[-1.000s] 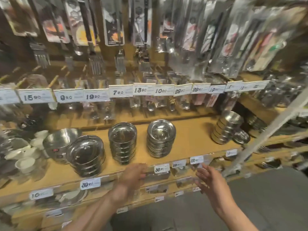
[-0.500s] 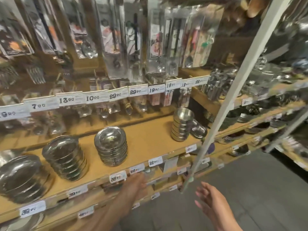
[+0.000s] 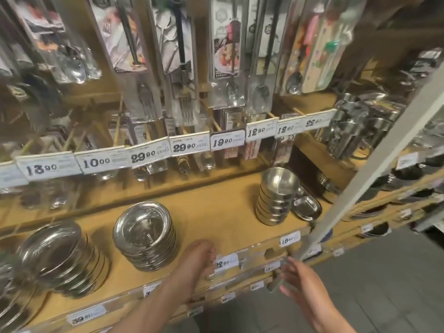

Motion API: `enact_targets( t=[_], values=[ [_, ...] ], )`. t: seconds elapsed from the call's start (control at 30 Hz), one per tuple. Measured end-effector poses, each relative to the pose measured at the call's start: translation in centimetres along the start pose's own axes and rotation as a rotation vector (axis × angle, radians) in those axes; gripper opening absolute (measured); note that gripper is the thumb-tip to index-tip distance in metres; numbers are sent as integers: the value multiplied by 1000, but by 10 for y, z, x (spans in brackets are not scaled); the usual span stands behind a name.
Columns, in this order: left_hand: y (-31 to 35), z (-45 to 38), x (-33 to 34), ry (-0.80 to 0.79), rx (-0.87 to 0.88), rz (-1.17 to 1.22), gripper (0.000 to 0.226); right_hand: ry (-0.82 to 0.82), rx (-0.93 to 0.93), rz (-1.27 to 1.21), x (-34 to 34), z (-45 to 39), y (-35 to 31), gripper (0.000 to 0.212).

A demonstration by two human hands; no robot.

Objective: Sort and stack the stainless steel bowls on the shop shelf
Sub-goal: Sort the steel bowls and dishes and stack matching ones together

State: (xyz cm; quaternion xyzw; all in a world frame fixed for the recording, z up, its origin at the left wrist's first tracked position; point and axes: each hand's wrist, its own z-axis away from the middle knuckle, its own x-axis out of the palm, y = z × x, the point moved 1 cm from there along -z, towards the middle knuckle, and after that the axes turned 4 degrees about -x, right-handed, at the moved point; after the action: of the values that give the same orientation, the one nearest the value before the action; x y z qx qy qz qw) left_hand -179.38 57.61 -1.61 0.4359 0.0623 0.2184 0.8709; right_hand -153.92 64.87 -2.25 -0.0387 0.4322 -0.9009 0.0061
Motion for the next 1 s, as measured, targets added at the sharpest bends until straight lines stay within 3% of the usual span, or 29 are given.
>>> enact_targets(
  t=[0.1,0.33,0.4,0.47,0.53,0.63,0.77,0.9,1.0],
  values=[
    [11,-26,3,-34,-20,11,29,-78,-24,77,19,-24,-16,29],
    [15,-32,-2,27,-79,84,16,-249,-1,164,51,-64,-33,26],
    [7,-20,-12,93,-130,109,23,-340,5,266,66,-75,-32,26],
    [-4,-2,-28,190,-180,141,27,-448,14,379,87,-80,-25,26],
    [-15,17,-49,293,-190,205,16,-535,-3,460,113,-82,-17,30],
    [-29,33,-85,516,-147,294,14,-676,-52,519,158,-83,-7,62],
    [-39,30,-125,796,-65,488,18,-794,24,554,217,-76,7,75],
    [-38,0,-140,774,-21,619,47,-800,80,480,260,-68,19,94],
    [-31,-15,-147,652,-60,562,44,-840,71,452,270,-63,31,69]
  ],
)
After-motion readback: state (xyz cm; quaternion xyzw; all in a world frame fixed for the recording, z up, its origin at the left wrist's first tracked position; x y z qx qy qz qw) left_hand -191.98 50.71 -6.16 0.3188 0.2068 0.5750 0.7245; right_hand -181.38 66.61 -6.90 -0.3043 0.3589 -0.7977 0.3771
